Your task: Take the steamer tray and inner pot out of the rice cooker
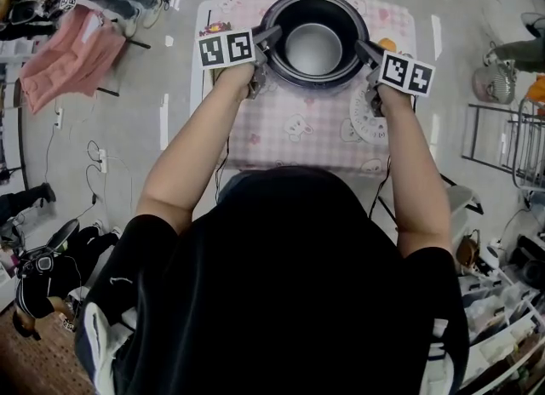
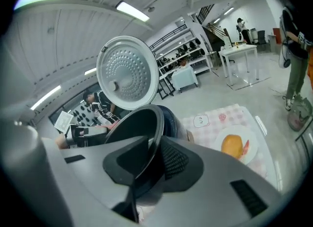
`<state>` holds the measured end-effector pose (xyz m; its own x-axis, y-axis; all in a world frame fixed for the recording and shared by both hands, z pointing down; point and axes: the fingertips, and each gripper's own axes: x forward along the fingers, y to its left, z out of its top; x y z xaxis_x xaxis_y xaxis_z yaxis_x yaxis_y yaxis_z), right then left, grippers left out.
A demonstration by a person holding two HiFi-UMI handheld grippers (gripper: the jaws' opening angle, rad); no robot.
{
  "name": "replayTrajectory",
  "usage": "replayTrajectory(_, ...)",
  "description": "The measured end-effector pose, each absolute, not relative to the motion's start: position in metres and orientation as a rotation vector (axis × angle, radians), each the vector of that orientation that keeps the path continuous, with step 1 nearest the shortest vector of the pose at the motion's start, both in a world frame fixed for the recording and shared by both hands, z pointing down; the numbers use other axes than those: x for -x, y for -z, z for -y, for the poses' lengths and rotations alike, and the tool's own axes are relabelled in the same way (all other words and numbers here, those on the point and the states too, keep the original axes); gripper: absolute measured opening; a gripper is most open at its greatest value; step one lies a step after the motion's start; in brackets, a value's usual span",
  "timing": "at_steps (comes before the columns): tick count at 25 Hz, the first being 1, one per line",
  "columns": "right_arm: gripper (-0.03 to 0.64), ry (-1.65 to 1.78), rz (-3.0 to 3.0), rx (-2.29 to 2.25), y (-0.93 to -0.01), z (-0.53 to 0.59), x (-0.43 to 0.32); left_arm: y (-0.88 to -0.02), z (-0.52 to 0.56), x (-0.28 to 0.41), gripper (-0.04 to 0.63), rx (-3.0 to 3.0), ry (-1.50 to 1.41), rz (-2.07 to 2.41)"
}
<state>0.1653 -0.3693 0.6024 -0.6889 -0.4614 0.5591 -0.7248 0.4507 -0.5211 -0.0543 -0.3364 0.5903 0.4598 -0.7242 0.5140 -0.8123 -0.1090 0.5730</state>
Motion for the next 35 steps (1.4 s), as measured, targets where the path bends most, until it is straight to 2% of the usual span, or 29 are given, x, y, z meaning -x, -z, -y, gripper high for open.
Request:
replayTrajectory(5,0.083,-1.205,2.411,-1.023,-0.594,0.37,-0.169,-0.573,0.339,0.059,0.112,-1.842,-0.038,1.294)
replayTrajectory(19,0.064,-1.332,2.621,-1.013,-0.512,0.368,-0.168,-0.528,0.333,0.07,0.052,-1.812,0.172,1.239)
replayTrajectory(35,0.048,-1.228,2.754,-0.956,-0.443,0.345,-0.114,-0.46,0.306,0.119,0.048,-1.911,0.275,1.263)
